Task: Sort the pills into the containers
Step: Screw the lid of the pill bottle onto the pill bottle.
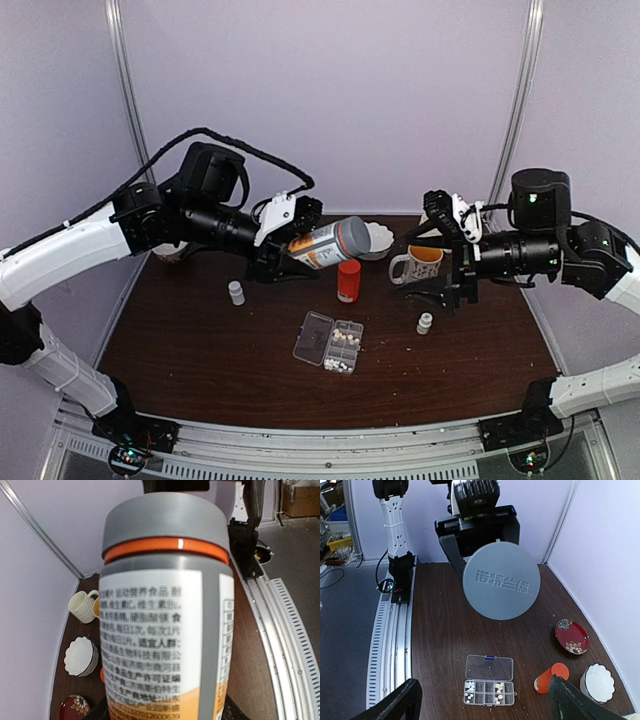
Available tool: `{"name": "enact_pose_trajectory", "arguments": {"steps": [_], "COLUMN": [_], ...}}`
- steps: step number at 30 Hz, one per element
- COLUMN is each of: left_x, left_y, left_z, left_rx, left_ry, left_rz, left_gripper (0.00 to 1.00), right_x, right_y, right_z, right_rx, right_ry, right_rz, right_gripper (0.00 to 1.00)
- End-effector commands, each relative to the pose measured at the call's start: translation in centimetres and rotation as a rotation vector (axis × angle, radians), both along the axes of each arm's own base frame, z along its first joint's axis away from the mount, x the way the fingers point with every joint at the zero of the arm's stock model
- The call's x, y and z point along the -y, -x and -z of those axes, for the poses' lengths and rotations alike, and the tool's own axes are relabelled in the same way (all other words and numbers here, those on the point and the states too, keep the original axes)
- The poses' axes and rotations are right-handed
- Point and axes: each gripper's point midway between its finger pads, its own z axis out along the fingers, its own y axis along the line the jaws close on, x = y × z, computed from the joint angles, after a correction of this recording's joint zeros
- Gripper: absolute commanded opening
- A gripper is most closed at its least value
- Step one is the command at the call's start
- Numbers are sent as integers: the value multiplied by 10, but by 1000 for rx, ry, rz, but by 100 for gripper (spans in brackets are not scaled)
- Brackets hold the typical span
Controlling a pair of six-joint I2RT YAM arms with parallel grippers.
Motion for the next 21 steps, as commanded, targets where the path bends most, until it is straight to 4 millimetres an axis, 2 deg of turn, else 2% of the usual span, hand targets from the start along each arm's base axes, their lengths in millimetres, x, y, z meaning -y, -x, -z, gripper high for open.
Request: {"name": "enact_pose_trajectory", "arguments": {"steps": [1, 4, 5, 8, 13, 21], "left_x": [6, 9, 9, 9, 7, 10], "left_y": [43, 51, 54, 62, 74, 75], "left_z": [-23, -43, -49, -66, -90, -100], "left_rx": [-177, -194, -196, -220, -263, -300], "left_ry": [92, 212, 250, 350, 455, 496], "left_rz": [181, 219, 237, 271, 344, 368], "left_gripper": [0, 0, 0, 0, 0, 2], "right_x": [-17, -30, -29, -26, -31, -45], "right_y": [14, 15, 16, 20, 26, 29], "right_z": [-20, -39, -54, -76, -102, -129], "right_rx": [162, 202, 223, 241, 250, 233], "right_ry": [-15, -171, -244, -414, -539, -661], "right_rz": [-164, -163, -152, -137, -159, -212], "right_gripper": [96, 100, 100, 100, 97, 91]}}
